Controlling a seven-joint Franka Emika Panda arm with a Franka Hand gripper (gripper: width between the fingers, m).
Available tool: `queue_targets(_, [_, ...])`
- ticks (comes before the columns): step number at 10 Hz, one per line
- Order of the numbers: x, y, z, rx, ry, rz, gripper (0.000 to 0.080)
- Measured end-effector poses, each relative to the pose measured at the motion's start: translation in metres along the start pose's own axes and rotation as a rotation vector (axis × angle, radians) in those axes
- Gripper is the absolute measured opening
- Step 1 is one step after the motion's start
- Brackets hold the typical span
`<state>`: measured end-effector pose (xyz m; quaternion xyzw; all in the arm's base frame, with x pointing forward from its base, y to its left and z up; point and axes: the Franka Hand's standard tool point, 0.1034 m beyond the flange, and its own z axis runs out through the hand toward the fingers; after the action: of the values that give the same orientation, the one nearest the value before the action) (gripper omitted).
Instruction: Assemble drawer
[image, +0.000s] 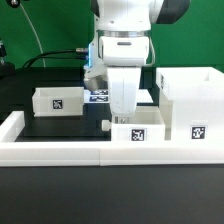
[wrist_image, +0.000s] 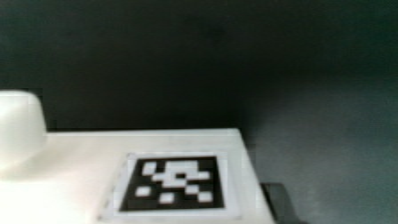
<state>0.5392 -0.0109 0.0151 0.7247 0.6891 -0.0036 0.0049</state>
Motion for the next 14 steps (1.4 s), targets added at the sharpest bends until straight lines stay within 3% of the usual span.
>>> queue_targets(3, [0.000, 0.002, 0.001, -0.014, 0.000, -0.008, 0.0042])
queue_targets(14, [0.010, 0.002, 0.002, -0.016, -0.020, -0.021, 0.0042])
